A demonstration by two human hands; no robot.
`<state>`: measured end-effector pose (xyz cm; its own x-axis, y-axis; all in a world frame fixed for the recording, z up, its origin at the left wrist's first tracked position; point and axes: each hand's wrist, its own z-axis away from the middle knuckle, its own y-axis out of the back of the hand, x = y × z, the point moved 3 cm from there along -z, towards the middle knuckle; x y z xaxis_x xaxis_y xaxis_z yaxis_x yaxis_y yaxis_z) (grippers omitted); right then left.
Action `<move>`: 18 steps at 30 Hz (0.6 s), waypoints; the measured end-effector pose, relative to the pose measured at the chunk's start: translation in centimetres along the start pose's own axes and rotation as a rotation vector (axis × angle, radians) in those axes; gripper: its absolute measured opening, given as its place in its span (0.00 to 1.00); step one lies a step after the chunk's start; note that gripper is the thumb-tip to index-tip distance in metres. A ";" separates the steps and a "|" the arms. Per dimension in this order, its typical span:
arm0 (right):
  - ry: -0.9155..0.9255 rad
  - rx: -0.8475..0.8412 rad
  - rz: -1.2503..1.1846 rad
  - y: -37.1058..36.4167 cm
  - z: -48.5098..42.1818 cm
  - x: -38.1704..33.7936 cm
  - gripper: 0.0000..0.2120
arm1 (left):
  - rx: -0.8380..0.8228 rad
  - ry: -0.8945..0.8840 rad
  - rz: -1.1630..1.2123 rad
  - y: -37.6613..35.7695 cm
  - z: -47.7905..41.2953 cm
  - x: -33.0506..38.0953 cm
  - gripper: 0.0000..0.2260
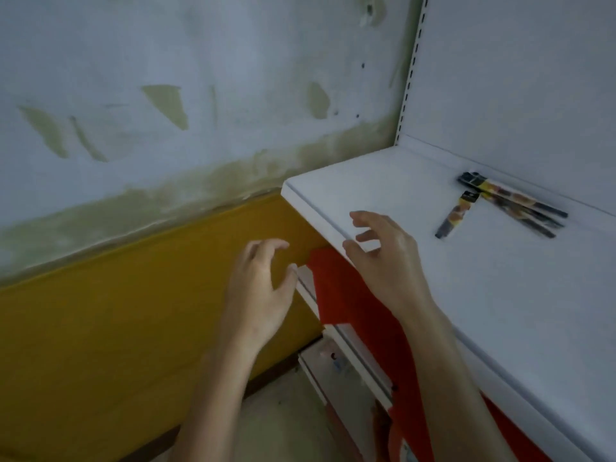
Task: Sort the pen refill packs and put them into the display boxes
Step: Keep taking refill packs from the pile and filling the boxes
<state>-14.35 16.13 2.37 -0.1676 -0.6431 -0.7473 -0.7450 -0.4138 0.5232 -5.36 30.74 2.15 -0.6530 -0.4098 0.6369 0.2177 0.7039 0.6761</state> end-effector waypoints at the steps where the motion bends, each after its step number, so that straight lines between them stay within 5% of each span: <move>1: -0.006 0.034 0.005 0.7 -1.4 0.2 0.19 | 0.014 -0.015 0.017 -0.4 -1.7 0.3 0.13; 18: -0.651 0.357 0.437 12.3 -10.0 14.1 0.19 | -0.790 -0.531 0.099 -21.6 -16.8 10.9 0.17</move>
<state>-19.44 -4.43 2.37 -0.7424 -0.1547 -0.6519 -0.6672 0.0828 0.7402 -5.05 1.36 0.75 -0.8068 0.0837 0.5849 0.5895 0.0471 0.8064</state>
